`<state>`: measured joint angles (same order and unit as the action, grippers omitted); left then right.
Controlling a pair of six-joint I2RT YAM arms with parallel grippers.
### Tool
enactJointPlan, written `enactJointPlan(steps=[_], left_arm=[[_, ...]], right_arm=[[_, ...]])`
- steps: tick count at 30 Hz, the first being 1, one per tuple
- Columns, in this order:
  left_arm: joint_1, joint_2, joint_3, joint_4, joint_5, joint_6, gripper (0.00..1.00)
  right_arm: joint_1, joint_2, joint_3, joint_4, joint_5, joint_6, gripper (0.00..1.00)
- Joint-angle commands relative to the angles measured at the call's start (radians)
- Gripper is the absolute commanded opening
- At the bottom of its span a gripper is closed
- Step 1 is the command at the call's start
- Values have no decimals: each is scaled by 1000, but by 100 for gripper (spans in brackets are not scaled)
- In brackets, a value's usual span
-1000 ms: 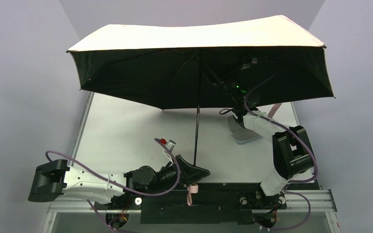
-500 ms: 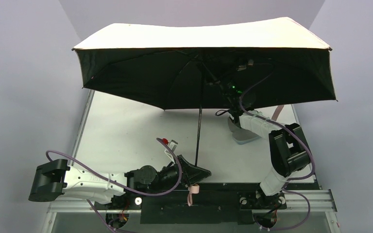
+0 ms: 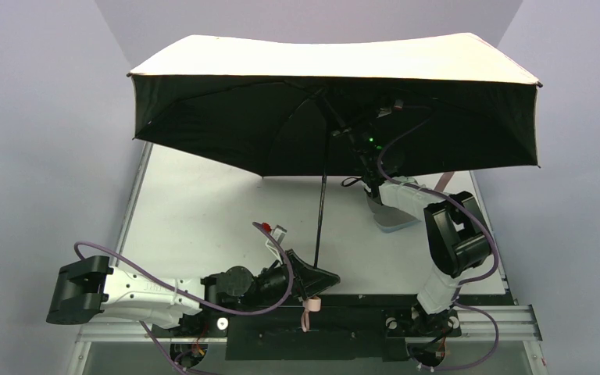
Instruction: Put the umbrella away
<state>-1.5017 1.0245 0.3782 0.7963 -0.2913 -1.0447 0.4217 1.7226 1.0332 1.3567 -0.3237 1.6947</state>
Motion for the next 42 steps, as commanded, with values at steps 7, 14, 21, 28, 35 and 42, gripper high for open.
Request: enactJointPlan(steps=[7, 14, 21, 28, 35, 42], left_arm=[[-15, -14, 42, 83, 41, 43, 0], [-15, -13, 33, 85, 34, 41, 0], [-16, -16, 25, 85, 23, 41, 0], [-18, -31, 14, 78, 6, 44, 0], [-19, -19, 17, 76, 1, 45, 0], [-22, -6, 11, 87, -2, 39, 0]], right_arm=[[-18, 35, 53, 127, 84, 92, 37], [-18, 13, 55, 116, 81, 76, 0], [-21, -24, 68, 51, -8, 31, 51], [-27, -143, -47, -18, -30, -49, 85], [-28, -160, -101, -24, 7, -33, 85], [-29, -164, -116, -50, 12, -47, 19]])
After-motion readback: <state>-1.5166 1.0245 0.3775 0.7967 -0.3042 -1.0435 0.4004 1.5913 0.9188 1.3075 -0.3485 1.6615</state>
